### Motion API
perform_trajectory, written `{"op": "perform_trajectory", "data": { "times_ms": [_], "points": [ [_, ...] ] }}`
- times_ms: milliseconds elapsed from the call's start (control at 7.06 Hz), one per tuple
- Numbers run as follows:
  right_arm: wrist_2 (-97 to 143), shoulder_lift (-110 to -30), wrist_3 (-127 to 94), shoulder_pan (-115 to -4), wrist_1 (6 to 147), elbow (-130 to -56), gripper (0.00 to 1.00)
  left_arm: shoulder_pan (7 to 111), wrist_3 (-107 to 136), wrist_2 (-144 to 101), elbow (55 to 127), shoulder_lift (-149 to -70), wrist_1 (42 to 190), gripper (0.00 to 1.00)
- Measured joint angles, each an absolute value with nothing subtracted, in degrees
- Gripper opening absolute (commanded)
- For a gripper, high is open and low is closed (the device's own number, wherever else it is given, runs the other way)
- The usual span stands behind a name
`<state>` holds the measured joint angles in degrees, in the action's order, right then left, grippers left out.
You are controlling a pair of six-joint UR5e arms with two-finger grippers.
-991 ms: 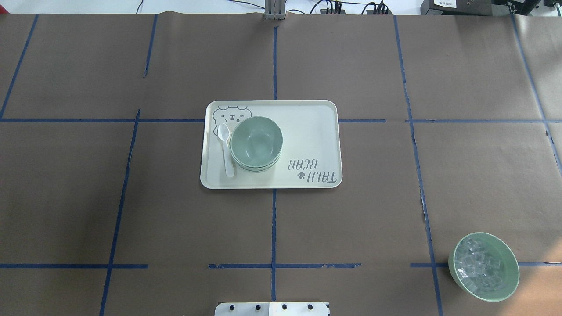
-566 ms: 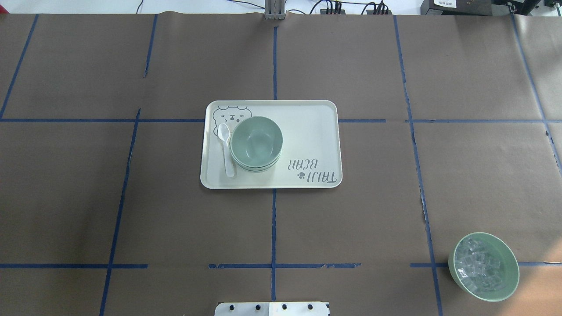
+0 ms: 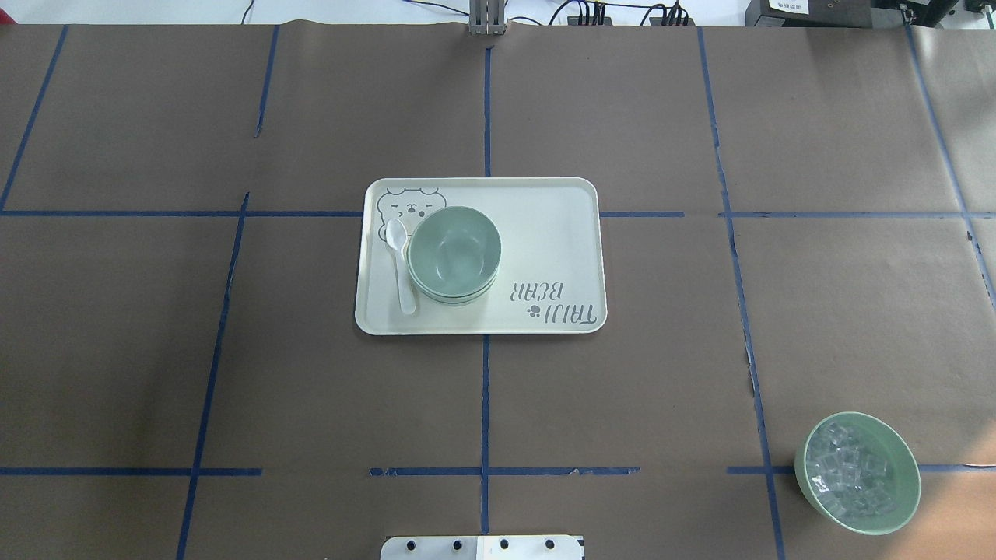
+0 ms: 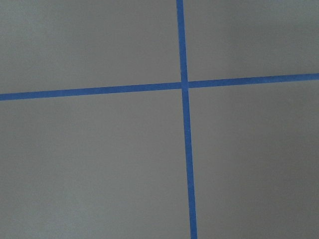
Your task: Stack green bowls together
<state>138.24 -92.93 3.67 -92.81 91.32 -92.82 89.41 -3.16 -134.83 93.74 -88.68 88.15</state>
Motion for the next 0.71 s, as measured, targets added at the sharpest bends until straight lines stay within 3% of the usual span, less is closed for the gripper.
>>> {"op": "perform_trajectory", "data": {
  "times_ms": [708],
  "points": [
    [138.27,-92.94,3.69,-93.54,91.24,-93.11,1.00,89.39,-3.24,-134.72,93.76,-88.68,88.21,1.00]
  ]
}}
